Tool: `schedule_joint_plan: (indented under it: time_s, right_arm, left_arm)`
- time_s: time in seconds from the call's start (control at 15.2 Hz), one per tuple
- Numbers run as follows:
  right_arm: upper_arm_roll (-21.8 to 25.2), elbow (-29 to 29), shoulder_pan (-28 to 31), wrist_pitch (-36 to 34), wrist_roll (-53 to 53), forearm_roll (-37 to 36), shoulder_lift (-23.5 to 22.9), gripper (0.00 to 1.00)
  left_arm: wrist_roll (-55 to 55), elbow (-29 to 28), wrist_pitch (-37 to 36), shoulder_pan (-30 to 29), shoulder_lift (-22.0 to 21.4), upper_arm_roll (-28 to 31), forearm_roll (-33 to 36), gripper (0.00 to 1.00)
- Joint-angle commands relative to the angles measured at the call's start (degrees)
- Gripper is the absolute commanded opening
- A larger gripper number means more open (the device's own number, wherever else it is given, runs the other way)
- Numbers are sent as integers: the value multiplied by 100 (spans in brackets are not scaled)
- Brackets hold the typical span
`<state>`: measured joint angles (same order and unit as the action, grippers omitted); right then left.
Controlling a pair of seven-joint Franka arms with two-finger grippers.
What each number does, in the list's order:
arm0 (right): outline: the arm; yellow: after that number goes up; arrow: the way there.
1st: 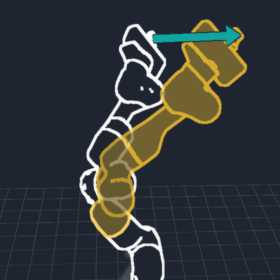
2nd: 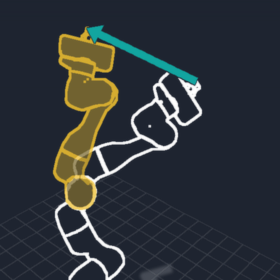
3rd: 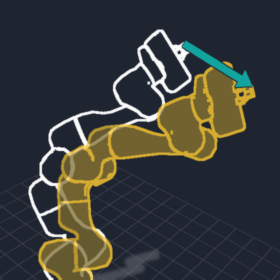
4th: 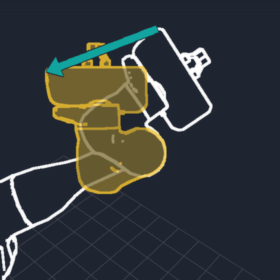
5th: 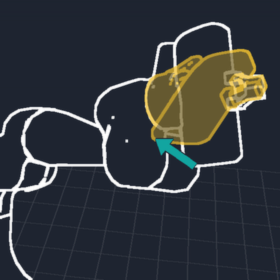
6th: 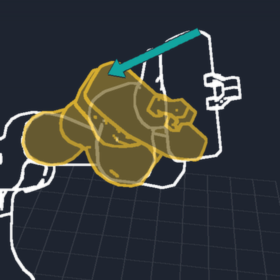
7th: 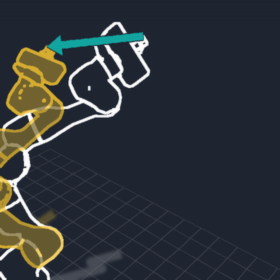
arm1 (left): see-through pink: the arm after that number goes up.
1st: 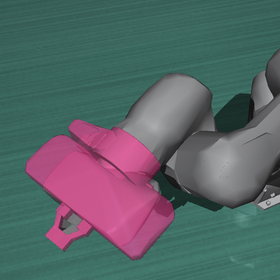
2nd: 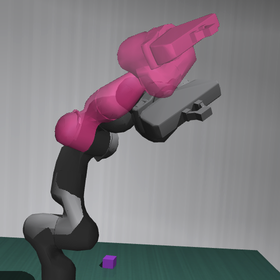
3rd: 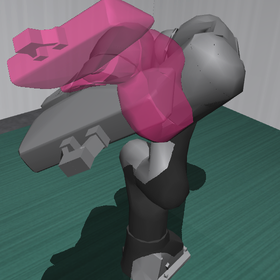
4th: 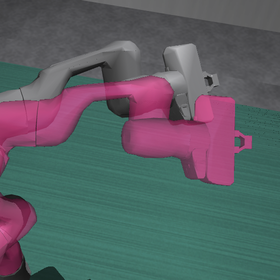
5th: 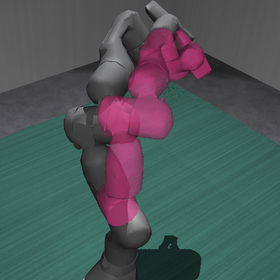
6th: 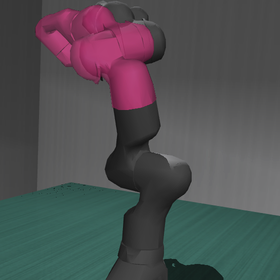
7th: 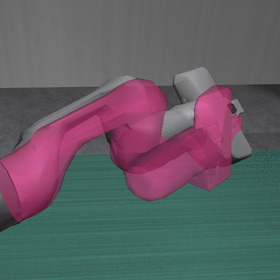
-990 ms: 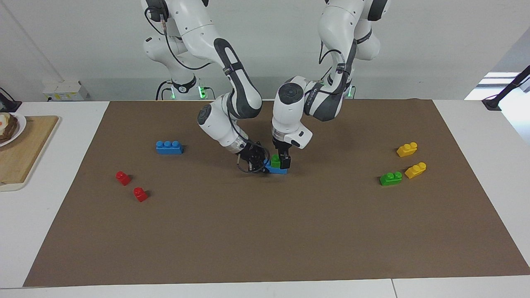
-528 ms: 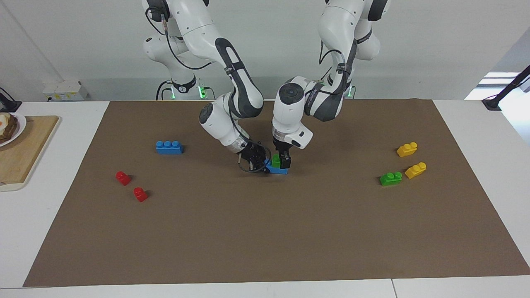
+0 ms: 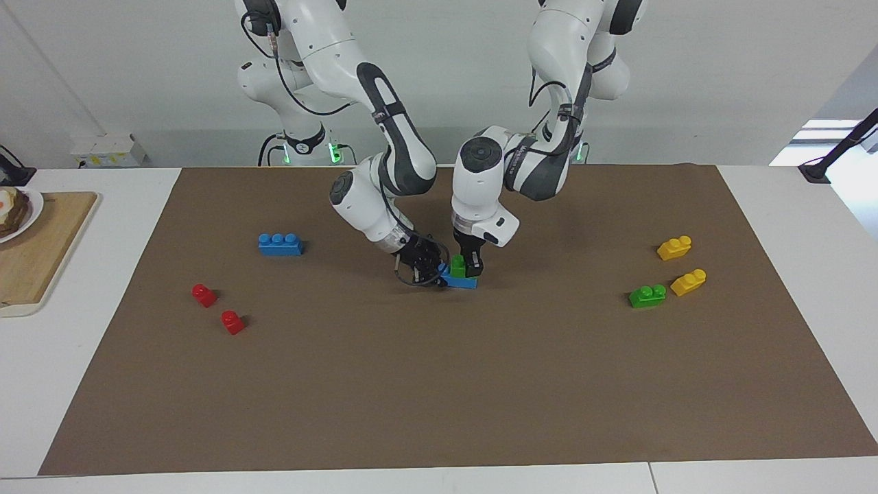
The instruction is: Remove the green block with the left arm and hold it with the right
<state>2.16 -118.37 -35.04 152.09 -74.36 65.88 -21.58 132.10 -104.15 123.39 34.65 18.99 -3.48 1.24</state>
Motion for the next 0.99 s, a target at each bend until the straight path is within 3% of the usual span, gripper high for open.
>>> schedule_joint_plan:
  time_s: [0.0,0.26,0.46,0.92]
  right_arm:
    - [4,33,-56,207,159,197,-83,0]
    - [4,33,-56,216,150,197,-83,0]
    - [4,33,-65,225,150,197,-83,0]
    - [4,33,-65,260,159,197,-83,0]
  left_arm:
    - [61,140,-298,16,-10,23,70,36]
    - [53,307,-420,-2,16,23,78,27]
    - [-61,553,-710,-28,52,23,78,3]
    - [-1158,685,-1237,-203,-264,-3,-18,0]
